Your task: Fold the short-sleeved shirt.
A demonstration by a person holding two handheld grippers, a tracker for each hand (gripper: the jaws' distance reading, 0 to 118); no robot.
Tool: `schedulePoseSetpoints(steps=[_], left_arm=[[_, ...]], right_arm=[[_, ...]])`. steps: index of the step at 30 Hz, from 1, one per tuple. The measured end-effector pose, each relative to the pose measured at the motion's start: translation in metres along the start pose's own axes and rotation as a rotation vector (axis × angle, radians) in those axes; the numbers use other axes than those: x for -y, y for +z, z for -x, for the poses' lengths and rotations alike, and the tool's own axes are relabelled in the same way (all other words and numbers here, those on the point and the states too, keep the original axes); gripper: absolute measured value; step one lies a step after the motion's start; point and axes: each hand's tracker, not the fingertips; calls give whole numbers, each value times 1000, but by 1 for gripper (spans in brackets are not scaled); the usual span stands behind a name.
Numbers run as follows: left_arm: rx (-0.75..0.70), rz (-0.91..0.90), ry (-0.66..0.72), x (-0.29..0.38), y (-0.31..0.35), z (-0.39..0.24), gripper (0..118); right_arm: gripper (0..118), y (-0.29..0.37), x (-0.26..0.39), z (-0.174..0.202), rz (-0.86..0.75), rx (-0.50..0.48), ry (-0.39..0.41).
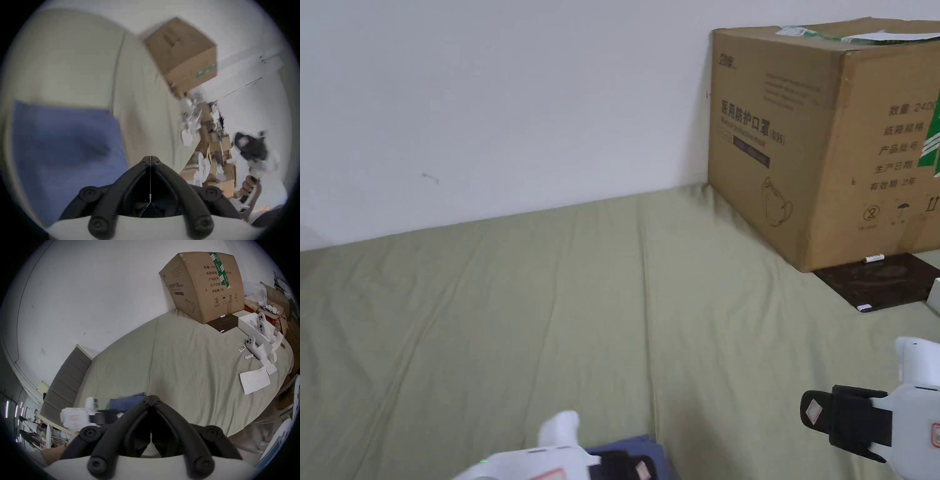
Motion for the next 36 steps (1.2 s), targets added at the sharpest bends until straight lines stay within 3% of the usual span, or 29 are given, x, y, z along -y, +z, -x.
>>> schedulePoseSetpoints(steps=[5,8,12,19,24,28,32,34,35,36], left_arm=[[-19,-184,-9,-21,111,8,0],[-80,-244,-15,-17,156,18,0],[-148,-297,11,3,188,32,0],[-183,-296,84,44,195,56,0],[-195,-257,113,52,191,73,0],[-114,-179,194,46,175,98,0],[-11,-114,296,36,146,128,0],[-36,-100,321,32,128,141,11],[-30,-87,319,30,120,146,24],[-19,-62,321,27,112,151,44]], right_arm=[[0,2,-1,5,-39,-27,41],[0,-17,-1,13,-10,-95,27],[0,-78,7,39,194,-215,9],[0,-203,66,57,629,-285,46],[0,-236,83,37,640,-174,63],[0,-241,79,8,656,-205,-66],[0,-242,76,-14,657,-185,-79],[0,-244,77,-18,664,-190,-101],[0,-246,77,-18,667,-196,-116],[0,-245,78,-17,667,-196,-116]])
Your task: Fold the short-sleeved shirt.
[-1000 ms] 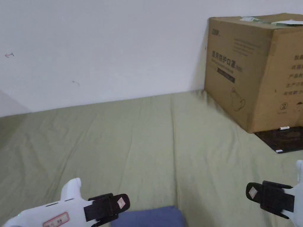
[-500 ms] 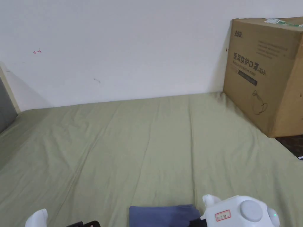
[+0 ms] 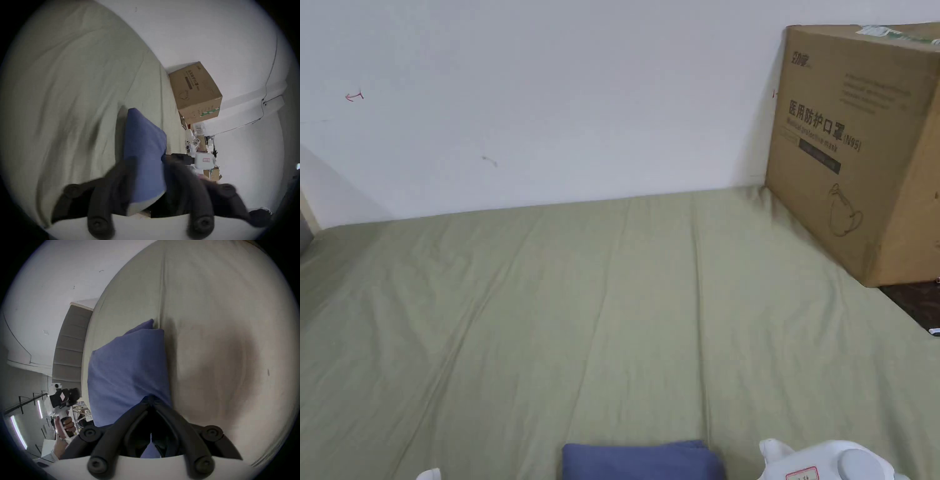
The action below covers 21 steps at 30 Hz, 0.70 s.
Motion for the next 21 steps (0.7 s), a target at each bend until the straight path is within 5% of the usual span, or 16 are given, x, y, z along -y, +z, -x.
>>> schedulePoseSetpoints(steps=[4,8,16,17,18,20,21], left_arm=[[34,133,-9,-10,-41,15,115],[73,165,34,-14,-81,33,118],[413,223,230,-11,-129,50,118],[395,220,216,-11,-129,52,115],[378,210,207,-11,-127,51,97],[201,223,151,-9,-131,48,18],[19,251,88,-4,-136,49,18]], right_arm=[[0,1,1,-1,2,-10,4],[0,1,1,-6,4,-30,-39],[0,-1,3,-6,-7,-36,-47],[0,-1,4,-7,-8,-41,-53],[0,-1,5,-8,-11,-45,-60],[0,-1,5,-9,-17,-49,-71],[0,-1,6,-9,-19,-50,-74]])
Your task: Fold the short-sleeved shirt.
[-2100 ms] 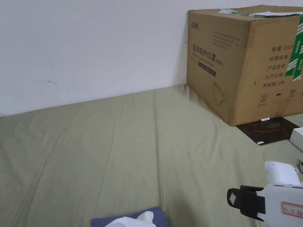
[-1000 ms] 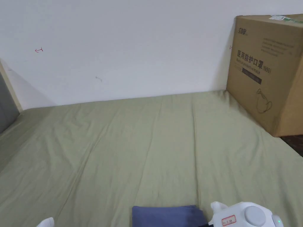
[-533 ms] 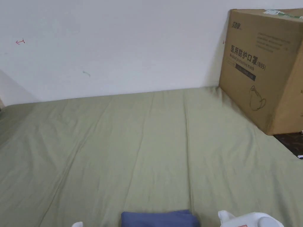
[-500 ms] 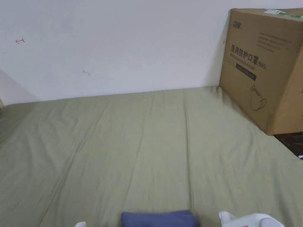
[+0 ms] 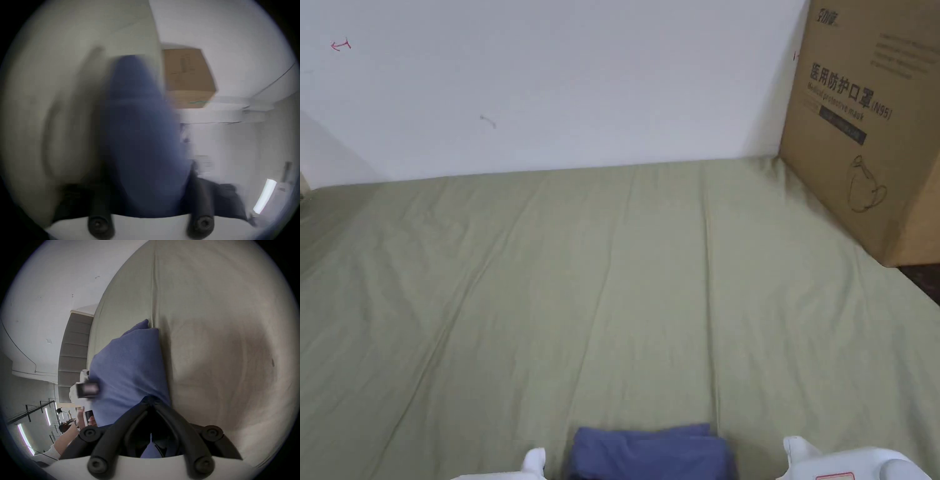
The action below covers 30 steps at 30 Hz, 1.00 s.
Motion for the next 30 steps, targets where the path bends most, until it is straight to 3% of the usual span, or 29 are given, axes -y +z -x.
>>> schedulePoseSetpoints(steps=[1,2,3,8,14,23,30], left_arm=[[124,-31,7,4,0,-6,19],[144,-42,13,6,1,-9,19],[80,-42,-25,6,0,-15,19],[41,-57,-130,7,30,-43,19],[-18,-187,-241,-6,125,-63,19],[-451,-268,-303,-55,291,-43,19],[-1024,-184,-402,-80,329,-23,19]], right_arm=[[0,0,1,0,-1,-3,-3],[0,0,1,1,-6,8,-3],[0,0,1,1,-8,7,-6],[0,19,7,20,-47,20,37],[0,73,33,56,-162,-73,94],[0,114,57,92,-273,-35,182],[0,105,67,108,-262,-37,190]])
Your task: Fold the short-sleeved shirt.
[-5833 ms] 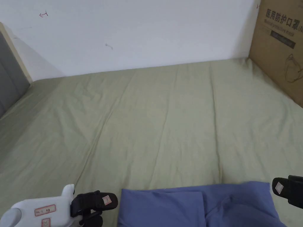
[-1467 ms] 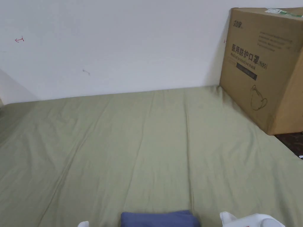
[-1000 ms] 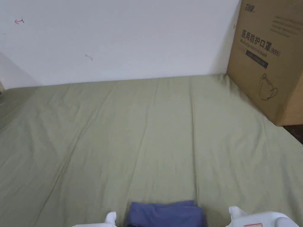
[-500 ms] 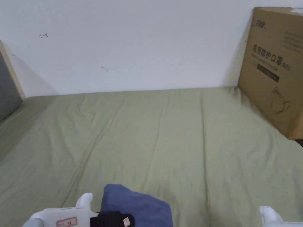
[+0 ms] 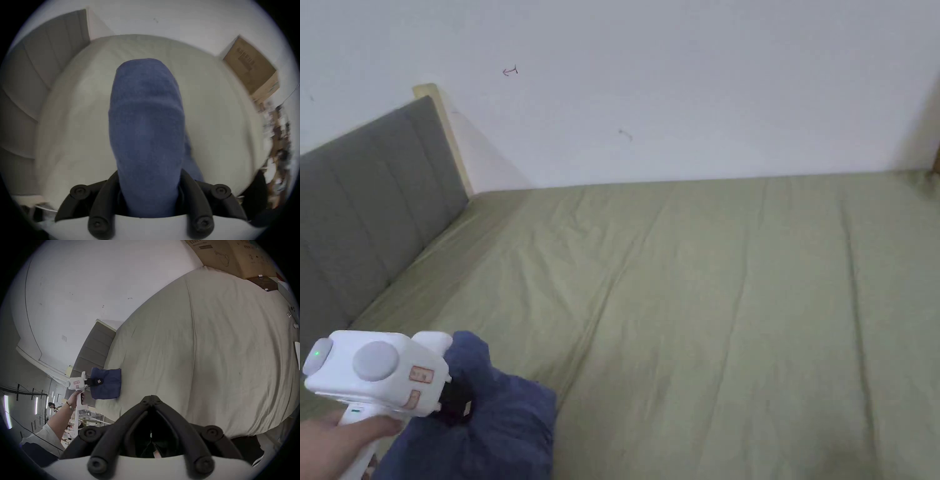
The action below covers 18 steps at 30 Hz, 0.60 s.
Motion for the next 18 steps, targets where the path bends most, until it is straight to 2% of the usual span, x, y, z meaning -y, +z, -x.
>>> schedulePoseSetpoints(steps=[2,4,5,7,9,10,14,18], left_arm=[[-105,28,-60,0,-9,4,20],[-146,38,-63,4,-13,7,20],[-178,37,-61,5,-13,9,26],[-313,6,-85,5,-12,11,63],[-398,-33,-116,2,-16,30,95],[-416,-50,-132,3,-12,31,100],[-388,-110,-102,4,8,32,100],[-212,-117,-59,10,24,-1,98]], right_arm=[[0,-2,3,8,7,16,7],[0,-4,5,10,13,24,4],[0,-4,4,11,17,24,0],[0,-5,5,13,22,27,-4],[0,-5,4,15,20,42,3],[0,-5,4,17,16,49,8],[0,-5,-3,24,-9,71,40],[0,-8,-10,36,-23,77,84]])
